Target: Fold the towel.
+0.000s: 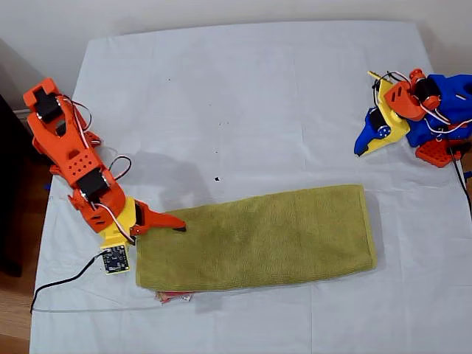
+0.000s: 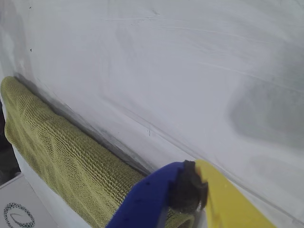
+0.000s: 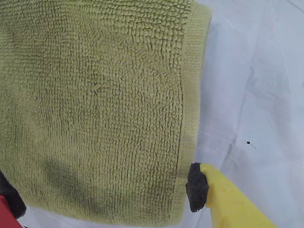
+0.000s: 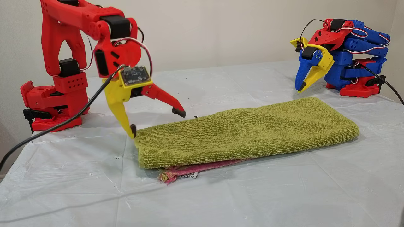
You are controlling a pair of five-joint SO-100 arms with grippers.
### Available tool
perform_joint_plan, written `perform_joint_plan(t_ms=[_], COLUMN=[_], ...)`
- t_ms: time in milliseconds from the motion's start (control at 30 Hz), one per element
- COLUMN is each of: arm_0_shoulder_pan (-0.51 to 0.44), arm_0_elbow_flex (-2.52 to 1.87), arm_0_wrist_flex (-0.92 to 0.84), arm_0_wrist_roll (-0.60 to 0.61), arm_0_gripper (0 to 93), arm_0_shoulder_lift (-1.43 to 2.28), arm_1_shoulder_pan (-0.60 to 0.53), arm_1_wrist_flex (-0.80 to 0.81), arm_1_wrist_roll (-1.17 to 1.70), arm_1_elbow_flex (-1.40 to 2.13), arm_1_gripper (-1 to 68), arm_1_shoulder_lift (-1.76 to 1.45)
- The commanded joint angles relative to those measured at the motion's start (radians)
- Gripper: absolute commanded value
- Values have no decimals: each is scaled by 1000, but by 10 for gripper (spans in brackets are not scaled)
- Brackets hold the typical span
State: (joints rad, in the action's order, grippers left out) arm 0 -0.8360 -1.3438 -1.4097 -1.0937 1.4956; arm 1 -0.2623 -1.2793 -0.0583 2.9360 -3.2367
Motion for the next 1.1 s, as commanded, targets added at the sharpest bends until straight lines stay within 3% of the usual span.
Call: perform_joint_plan(t_ms=[0,200,633,1067], arm_0_shoulder_pan=[-9,-21,9,81], arm_0_elbow_flex=[78,89,94,179], arm_0_wrist_flex=[2,-9,35,60], arm_0_wrist_roll=[-18,-46,-20,48], arm_0_gripper=[817,847,807,890], arm_0_shoulder_lift=[17,-5,-95,-227], arm_1_shoulder_pan=[5,5,5,5], arm_1_wrist_flex=[-2,-2,-2,-2], arm_1_wrist_roll=[5,5,5,5], arm_1_elbow_flex=[97,97,97,97], arm_1_gripper=[1,1,1,1], arm_1_shoulder_lift=[-222,-222,-222,-222])
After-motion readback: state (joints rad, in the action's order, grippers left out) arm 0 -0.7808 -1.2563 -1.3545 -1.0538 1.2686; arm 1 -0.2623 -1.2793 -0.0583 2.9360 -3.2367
